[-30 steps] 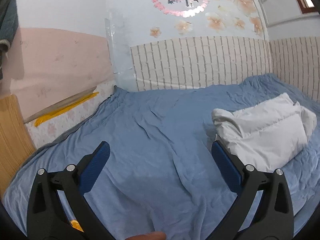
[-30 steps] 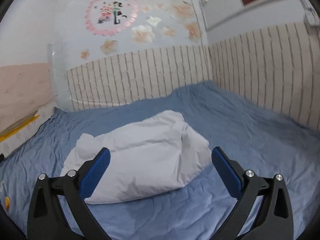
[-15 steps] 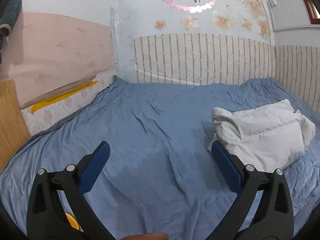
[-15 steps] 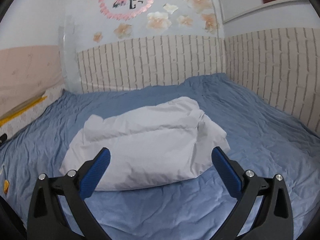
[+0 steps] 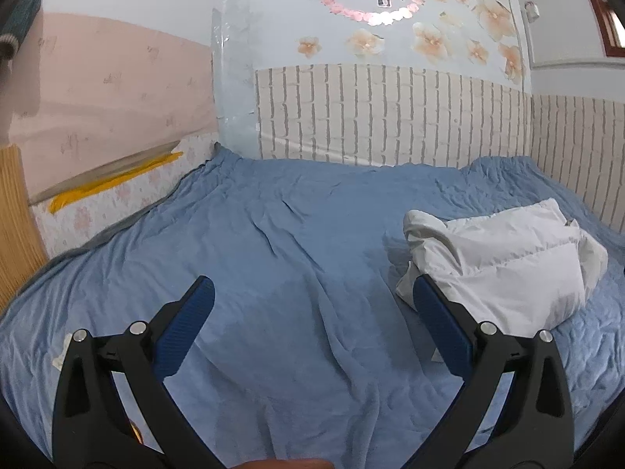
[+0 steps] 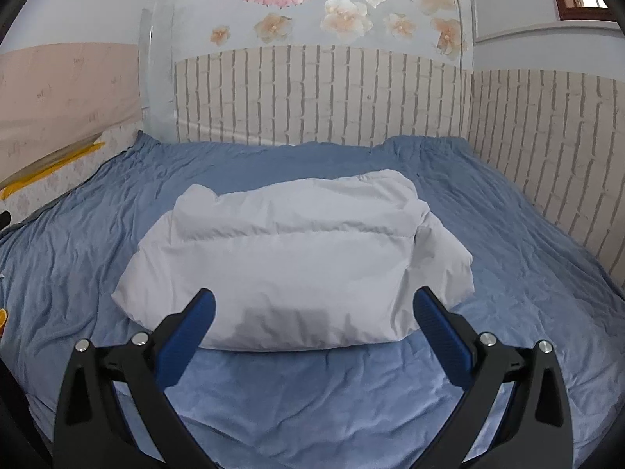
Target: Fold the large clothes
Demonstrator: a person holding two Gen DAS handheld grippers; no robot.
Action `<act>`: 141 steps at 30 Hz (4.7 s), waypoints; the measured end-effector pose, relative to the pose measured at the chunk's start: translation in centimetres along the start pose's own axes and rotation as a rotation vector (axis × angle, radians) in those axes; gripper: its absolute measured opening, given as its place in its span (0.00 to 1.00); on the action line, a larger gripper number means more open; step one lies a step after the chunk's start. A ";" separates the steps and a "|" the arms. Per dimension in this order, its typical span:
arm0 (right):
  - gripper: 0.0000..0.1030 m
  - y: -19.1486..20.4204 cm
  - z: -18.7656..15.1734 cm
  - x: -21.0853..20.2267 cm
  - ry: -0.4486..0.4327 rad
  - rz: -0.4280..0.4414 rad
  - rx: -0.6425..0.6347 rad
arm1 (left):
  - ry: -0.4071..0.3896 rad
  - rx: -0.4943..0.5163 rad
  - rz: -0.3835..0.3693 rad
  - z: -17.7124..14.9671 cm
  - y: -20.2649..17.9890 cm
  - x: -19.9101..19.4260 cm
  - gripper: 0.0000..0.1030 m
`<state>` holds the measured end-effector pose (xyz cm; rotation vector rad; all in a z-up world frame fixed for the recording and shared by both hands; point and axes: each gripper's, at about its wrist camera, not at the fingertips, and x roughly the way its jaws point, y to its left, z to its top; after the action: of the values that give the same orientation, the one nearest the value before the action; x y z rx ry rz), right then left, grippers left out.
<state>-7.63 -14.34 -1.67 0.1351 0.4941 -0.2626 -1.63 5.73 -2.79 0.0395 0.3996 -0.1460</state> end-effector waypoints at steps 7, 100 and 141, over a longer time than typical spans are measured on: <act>0.98 -0.1 -0.1 0.0 -0.004 0.001 0.008 | 0.043 -0.029 0.015 -0.6 0.6 0.7 0.97; 0.98 -0.2 -0.3 0.3 0.038 0.009 0.044 | 0.070 -0.027 0.065 -1.1 0.2 1.5 0.97; 0.98 -0.2 -0.3 0.4 0.036 0.008 0.047 | 0.070 -0.034 0.065 -1.7 0.3 1.0 0.97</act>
<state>-7.50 -14.57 -2.14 0.1880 0.5227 -0.2642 -1.35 6.05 -4.72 0.0238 0.4702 -0.0735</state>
